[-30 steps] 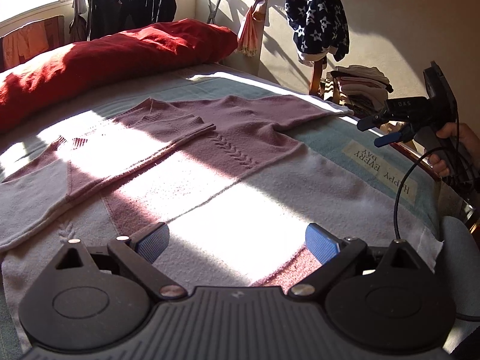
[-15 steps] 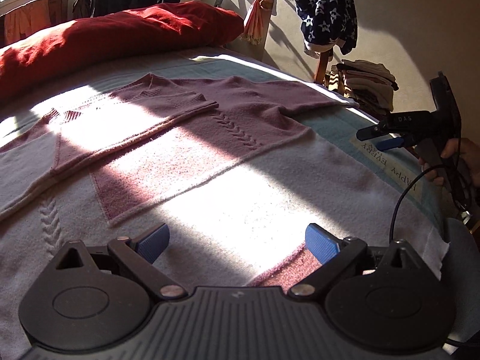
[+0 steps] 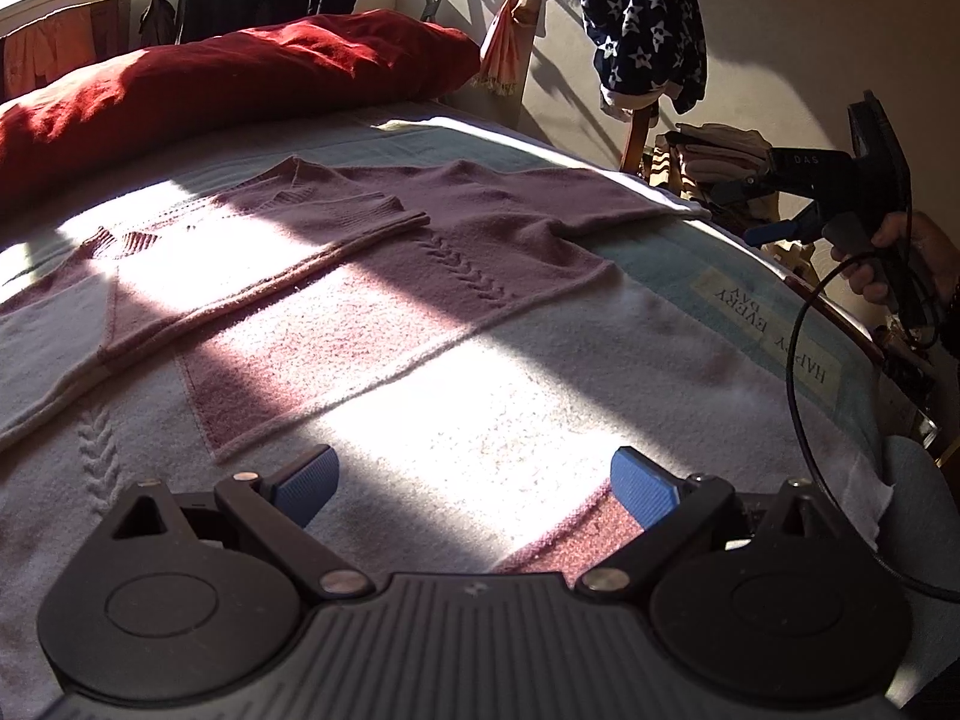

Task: Fold clothes
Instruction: 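Lower the open right gripper onto the white sleeve cuff, then close the right gripper on the white sleeve cuff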

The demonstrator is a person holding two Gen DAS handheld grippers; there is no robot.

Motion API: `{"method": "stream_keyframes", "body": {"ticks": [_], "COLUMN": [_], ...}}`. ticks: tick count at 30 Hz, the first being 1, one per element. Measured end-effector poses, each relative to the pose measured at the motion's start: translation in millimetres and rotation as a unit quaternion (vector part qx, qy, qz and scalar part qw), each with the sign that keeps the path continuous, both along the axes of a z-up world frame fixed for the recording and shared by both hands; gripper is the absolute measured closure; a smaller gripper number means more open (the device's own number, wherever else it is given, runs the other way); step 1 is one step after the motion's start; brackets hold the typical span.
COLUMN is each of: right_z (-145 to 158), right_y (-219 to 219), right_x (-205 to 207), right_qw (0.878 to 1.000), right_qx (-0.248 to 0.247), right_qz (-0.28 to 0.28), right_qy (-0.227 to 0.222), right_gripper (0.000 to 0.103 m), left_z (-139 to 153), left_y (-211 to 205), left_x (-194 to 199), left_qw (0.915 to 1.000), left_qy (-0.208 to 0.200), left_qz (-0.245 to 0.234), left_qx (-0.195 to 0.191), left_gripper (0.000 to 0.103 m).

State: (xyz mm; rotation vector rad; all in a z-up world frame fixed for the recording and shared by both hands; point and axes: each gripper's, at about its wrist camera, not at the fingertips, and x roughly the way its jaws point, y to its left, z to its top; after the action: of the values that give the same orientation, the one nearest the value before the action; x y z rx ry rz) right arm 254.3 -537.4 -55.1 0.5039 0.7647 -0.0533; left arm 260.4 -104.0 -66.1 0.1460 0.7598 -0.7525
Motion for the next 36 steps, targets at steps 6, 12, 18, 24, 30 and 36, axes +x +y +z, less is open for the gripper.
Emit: {"method": "stream_keyframes", "body": {"ticks": [6, 12, 18, 24, 30, 36], "right_z": [-2.6, -6.5, -28.4, -54.3, -78.4, -92.8], "right_y": [-37.5, -71.7, -103.1, -125.5, -158.1, -167.7], "right_x": [13.0, 30.2, 49.6, 60.0, 56.9, 59.9], "right_qw": [0.996, 0.991, 0.988, 0.981, 0.961, 0.94], "right_qx": [0.063, 0.073, 0.084, 0.093, 0.151, 0.221], "right_qz": [-0.061, -0.105, -0.13, -0.167, -0.226, -0.235], "right_qy": [-0.032, -0.035, -0.018, -0.02, -0.051, -0.111], "right_gripper": [0.0, 0.009, 0.04, 0.039, 0.038, 0.016], "left_z": [-7.1, -10.2, -11.7, -14.4, -15.6, -18.2], "left_y": [0.2, 2.5, 3.8, -0.1, -1.4, -1.1], "left_x": [5.2, 8.4, 11.1, 9.1, 8.5, 9.3], "left_qw": [1.0, 0.9999, 0.9997, 0.9998, 0.9998, 0.9997], "left_qy": [0.005, 0.006, 0.005, -0.007, -0.012, -0.014], "left_qz": [0.006, 0.012, 0.018, 0.016, 0.016, 0.016], "left_qx": [0.0, -0.009, -0.017, -0.007, -0.005, -0.01], "left_gripper": [0.006, 0.004, 0.004, 0.003, 0.003, 0.001]}}
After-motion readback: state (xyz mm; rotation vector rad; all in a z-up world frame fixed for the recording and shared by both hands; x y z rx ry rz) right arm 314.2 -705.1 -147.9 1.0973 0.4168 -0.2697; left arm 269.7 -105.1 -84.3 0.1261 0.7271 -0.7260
